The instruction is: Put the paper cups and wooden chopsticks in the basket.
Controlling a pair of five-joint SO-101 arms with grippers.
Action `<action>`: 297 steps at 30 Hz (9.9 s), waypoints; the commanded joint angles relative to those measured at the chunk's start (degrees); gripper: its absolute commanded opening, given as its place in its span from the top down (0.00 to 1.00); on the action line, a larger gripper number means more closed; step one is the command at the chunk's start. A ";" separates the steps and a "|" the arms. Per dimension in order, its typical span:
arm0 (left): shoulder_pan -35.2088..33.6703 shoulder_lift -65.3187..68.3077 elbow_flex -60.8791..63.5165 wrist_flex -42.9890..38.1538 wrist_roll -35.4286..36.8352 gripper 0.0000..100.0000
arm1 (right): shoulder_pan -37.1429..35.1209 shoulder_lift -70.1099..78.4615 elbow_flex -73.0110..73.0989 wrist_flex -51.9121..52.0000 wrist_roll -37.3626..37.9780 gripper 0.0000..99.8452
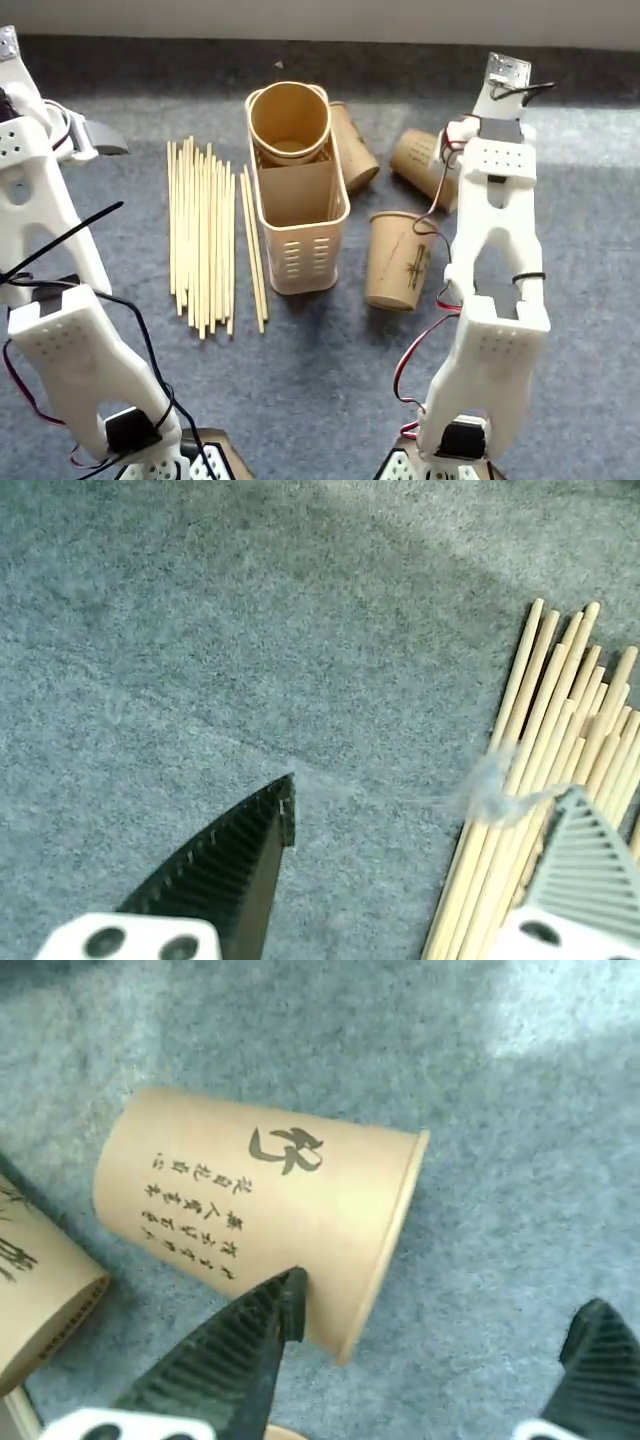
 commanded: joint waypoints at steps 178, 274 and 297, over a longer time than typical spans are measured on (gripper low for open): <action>5.58 -22.55 9.10 -10.99 -6.86 0.60 | 0.92 1.89 -10.42 35.56 7.12 0.96; 5.32 -22.64 18.51 -17.32 -6.77 0.60 | -17.89 -24.66 -22.73 10.51 -10.81 0.99; 4.26 -22.55 18.59 -18.46 -6.77 0.60 | -23.69 -20.26 -26.86 15.08 -10.81 0.99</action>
